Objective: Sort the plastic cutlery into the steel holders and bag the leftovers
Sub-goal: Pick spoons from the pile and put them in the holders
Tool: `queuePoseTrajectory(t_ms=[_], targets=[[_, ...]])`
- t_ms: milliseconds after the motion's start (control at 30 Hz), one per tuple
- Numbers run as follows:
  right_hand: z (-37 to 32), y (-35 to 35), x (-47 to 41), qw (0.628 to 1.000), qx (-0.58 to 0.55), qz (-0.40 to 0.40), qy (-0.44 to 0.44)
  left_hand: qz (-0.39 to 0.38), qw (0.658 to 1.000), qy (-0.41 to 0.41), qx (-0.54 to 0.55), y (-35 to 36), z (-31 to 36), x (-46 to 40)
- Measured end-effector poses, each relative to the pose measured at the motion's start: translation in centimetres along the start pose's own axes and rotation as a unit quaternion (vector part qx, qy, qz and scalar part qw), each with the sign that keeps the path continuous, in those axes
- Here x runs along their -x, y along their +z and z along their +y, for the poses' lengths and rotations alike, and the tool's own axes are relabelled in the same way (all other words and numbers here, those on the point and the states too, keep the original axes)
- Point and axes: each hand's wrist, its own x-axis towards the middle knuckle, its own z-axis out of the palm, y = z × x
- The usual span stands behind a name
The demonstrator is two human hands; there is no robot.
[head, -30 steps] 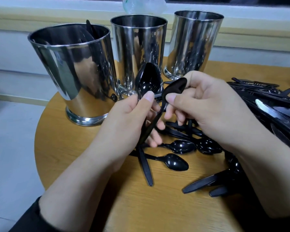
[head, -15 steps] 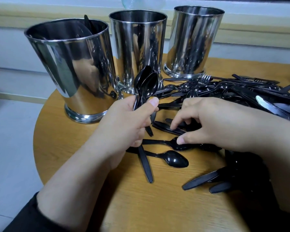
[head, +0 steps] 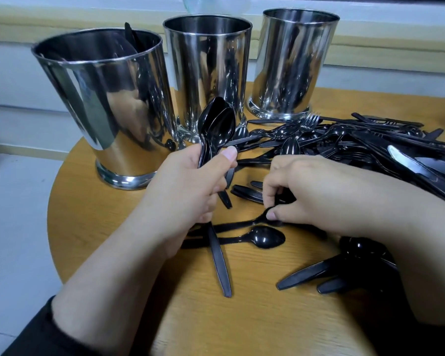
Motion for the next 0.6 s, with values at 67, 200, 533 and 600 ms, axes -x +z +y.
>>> queuePoseTrajectory(t_ms=[67,200,533,600], targets=[[0.4,-0.3,0.1,0.999,-0.018,0.051,0.002,0.003,1.0,0.008,-0.005,0.0,-0.1,0.0],[0.9,-1.0,0.3,0.978,-0.08,0.193,0.012,0.003,1.0,0.026,-0.007,0.0,-0.1,0.0],[-0.2,-0.8,0.6,0.945,-0.135,0.292,-0.065,0.047,0.992,0.076,-0.086,-0.1,0.1,0.2],[-0.6,-0.5,0.5,0.932,-0.151,0.321,-0.074,0.0,0.997,0.048,-0.058,0.3,0.4,0.5]])
